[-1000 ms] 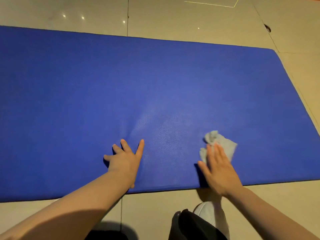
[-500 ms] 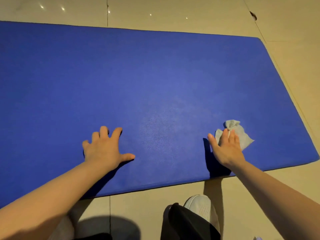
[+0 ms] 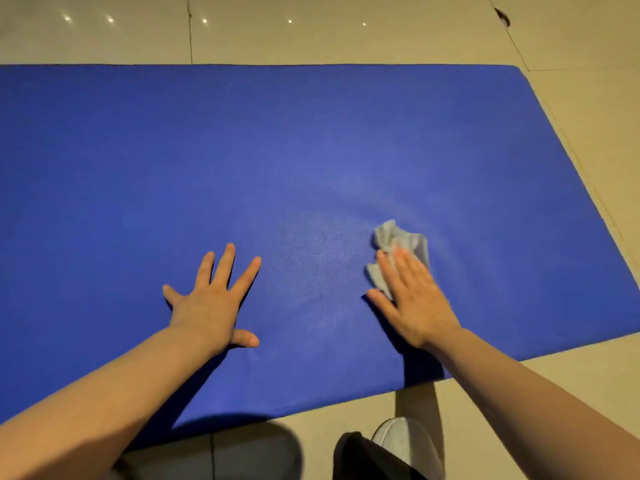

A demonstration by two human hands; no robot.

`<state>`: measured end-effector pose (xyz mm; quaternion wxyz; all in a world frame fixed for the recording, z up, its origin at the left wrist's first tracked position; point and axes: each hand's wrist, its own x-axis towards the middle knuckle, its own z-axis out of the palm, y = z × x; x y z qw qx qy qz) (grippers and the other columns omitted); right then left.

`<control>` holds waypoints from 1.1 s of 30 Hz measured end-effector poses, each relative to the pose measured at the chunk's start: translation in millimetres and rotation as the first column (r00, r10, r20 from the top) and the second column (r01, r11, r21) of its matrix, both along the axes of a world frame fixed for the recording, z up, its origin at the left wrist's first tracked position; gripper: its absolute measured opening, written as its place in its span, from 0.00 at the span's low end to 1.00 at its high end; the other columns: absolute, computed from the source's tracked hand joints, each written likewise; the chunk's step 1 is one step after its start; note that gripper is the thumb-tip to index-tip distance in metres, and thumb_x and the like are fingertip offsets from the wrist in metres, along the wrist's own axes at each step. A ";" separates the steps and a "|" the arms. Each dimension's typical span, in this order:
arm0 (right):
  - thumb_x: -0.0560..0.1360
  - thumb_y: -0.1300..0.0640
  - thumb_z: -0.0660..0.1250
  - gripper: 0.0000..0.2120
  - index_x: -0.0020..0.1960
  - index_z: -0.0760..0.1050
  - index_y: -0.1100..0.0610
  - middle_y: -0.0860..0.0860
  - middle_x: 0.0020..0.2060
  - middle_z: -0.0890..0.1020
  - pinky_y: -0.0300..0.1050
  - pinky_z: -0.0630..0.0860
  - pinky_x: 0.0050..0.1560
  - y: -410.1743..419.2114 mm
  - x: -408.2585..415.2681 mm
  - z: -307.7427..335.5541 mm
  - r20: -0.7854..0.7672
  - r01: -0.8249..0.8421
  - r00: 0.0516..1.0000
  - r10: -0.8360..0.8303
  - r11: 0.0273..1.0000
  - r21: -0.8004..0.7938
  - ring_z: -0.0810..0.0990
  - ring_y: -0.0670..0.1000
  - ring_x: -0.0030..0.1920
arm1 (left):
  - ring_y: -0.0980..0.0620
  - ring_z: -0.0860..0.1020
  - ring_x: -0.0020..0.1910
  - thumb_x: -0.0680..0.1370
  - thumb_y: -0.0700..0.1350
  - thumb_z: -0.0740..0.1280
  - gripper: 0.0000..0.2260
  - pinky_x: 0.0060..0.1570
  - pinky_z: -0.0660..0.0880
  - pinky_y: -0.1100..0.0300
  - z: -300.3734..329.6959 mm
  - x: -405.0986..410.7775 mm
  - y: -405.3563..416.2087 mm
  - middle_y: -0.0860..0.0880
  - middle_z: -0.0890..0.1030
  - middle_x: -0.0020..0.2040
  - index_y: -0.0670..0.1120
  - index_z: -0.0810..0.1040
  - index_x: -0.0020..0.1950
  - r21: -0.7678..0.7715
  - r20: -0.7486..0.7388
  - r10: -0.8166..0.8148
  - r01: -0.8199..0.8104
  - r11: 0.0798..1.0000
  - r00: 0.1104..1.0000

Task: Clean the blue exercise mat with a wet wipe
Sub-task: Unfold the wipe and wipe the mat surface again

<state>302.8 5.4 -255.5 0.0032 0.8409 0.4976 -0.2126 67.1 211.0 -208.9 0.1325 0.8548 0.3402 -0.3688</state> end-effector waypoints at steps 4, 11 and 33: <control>0.72 0.25 0.34 0.45 0.80 0.41 0.53 0.54 0.79 0.42 0.51 0.38 0.77 -7.8 40.0 -0.1 0.047 0.383 0.923 -0.381 0.923 -0.032 0.37 0.51 0.78 | 0.44 0.31 0.76 0.69 0.68 0.70 0.55 0.64 0.63 0.30 0.7 2.7 5.6 0.49 0.26 0.75 0.60 0.21 0.65 -0.046 -0.027 0.001 -0.002 0.999 1.000; 0.76 0.29 0.37 0.41 0.80 0.48 0.55 0.56 0.79 0.47 0.59 0.43 0.76 38.8 -14.6 -4.8 -0.020 0.149 0.989 -0.147 0.980 0.132 0.44 0.59 0.79 | 0.41 0.34 0.76 0.68 0.69 0.69 0.57 0.62 0.66 0.30 -2.3 4.1 7.1 0.46 0.28 0.76 0.58 0.21 0.67 -0.030 -0.050 -0.048 0.046 0.998 0.998; 0.66 0.22 0.33 0.53 0.80 0.47 0.53 0.53 0.79 0.38 0.57 0.29 0.72 60.9 -34.9 0.3 0.019 0.180 0.984 -0.180 0.984 -0.005 0.33 0.57 0.77 | 0.40 0.36 0.77 0.68 0.72 0.64 0.55 0.60 0.71 0.36 -3.6 0.6 8.2 0.45 0.29 0.76 0.56 0.19 0.66 0.032 -0.050 -0.139 0.141 0.990 0.989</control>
